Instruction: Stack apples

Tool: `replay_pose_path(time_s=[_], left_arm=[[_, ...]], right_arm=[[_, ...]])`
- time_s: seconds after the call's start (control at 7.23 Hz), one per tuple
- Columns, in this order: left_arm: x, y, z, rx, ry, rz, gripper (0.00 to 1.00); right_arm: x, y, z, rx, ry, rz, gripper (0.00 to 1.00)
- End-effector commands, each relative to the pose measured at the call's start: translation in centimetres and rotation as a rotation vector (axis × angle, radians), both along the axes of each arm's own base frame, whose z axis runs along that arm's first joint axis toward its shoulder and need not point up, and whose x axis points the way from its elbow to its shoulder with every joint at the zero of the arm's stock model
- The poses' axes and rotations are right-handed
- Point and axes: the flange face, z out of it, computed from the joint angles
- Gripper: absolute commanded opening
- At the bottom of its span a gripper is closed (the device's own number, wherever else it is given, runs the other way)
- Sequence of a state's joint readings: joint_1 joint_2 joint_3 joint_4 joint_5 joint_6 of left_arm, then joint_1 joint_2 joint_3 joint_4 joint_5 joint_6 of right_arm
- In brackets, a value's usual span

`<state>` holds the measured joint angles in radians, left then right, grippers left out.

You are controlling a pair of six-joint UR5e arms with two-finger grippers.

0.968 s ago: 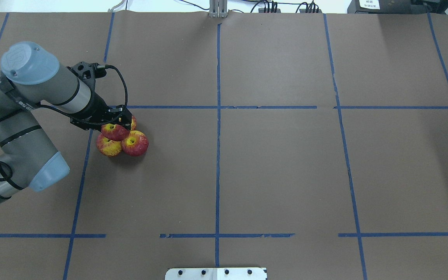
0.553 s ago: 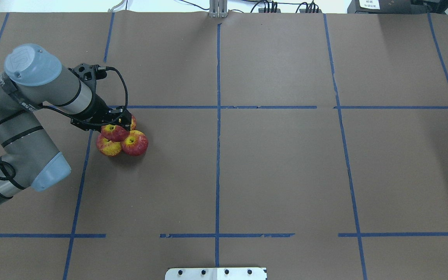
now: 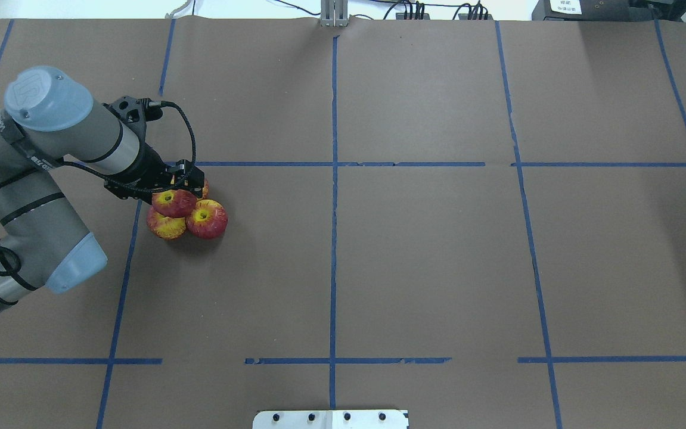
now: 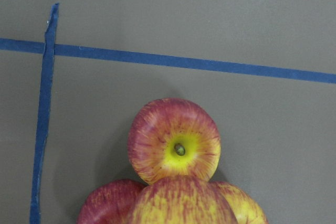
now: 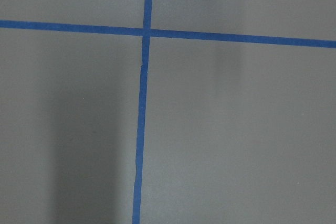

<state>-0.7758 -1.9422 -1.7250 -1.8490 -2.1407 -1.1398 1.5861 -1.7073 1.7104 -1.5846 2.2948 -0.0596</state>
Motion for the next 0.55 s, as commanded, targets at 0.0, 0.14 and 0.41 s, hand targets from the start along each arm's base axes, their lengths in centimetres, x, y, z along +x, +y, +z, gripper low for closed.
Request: replay_pose_path(time_s=[0.0, 0.14, 0.41], left_arm=[[-2.6, 0.7, -2.2, 0.028, 0.021, -0.015, 1.0], [-5.7, 0.3, -3.5, 0.017, 0.004, -0.053, 1.0], [-14.0, 0.3, -2.0, 0.163, -0.037, -0.03, 1.0]], right_arm=[[0.0, 0.0, 0.0, 0.0, 0.0, 0.0, 1.0], [0.0, 0.0, 0.0, -0.001, 0.0, 0.001, 1.0], [0.0, 0.0, 0.0, 0.0, 0.0, 0.0, 1.0]])
